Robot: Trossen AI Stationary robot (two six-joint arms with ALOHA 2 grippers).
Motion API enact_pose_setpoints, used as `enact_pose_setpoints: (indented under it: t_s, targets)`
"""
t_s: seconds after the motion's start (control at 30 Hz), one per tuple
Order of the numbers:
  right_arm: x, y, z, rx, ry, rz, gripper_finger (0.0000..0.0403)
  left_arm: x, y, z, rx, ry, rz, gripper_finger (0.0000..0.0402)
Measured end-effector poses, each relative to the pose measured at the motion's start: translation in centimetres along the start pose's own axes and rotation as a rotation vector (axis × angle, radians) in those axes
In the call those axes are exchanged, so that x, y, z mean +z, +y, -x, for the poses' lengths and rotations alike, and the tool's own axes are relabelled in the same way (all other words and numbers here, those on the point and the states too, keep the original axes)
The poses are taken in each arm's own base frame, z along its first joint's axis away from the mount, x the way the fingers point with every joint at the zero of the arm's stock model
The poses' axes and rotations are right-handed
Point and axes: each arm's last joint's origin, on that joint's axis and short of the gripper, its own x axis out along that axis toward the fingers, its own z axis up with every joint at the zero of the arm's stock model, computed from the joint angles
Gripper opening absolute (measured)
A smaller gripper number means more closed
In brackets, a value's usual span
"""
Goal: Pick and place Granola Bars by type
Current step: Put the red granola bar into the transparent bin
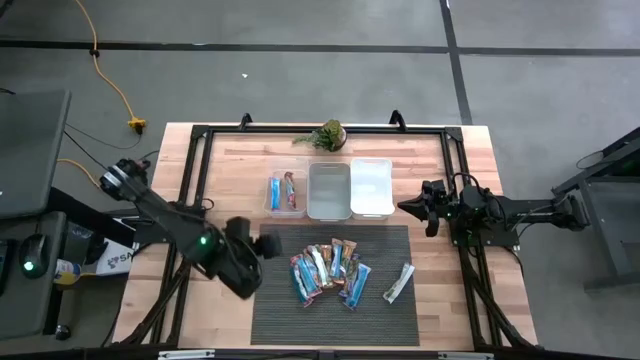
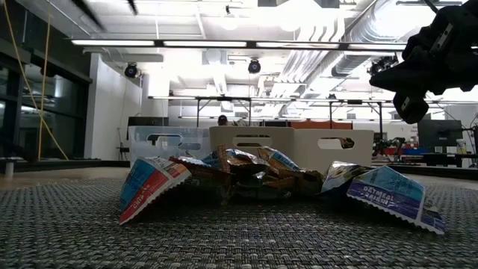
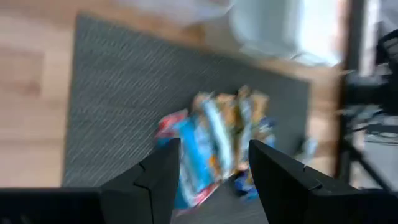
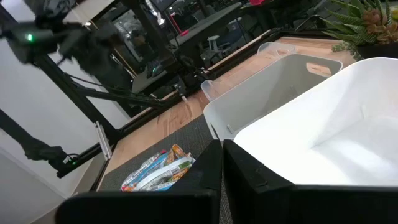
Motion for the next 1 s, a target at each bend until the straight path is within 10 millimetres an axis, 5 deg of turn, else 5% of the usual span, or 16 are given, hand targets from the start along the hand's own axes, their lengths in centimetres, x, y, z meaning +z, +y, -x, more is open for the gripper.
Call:
enact_pose_setpoints:
  t_s: [0.33,0.73,1.0]
  targets:
    - [0.0,0.0,0.0,0.000,0.000,0.000,0.0000,-4.2,-0.3,-4.5,0.073,0.103,0.039,0.0187]
    - [0.0,0.0,0.0,0.001,-0.001,0.000,0.0000,-6.6,-1.4,-11.0,0.162,0.271,0.006,0.0186]
    - [0.0,0.0,0.0,0.000,0.000,0.000,0.0000,-7.8,-0.9,-12.8,0.224,0.341,0.021,0.0186]
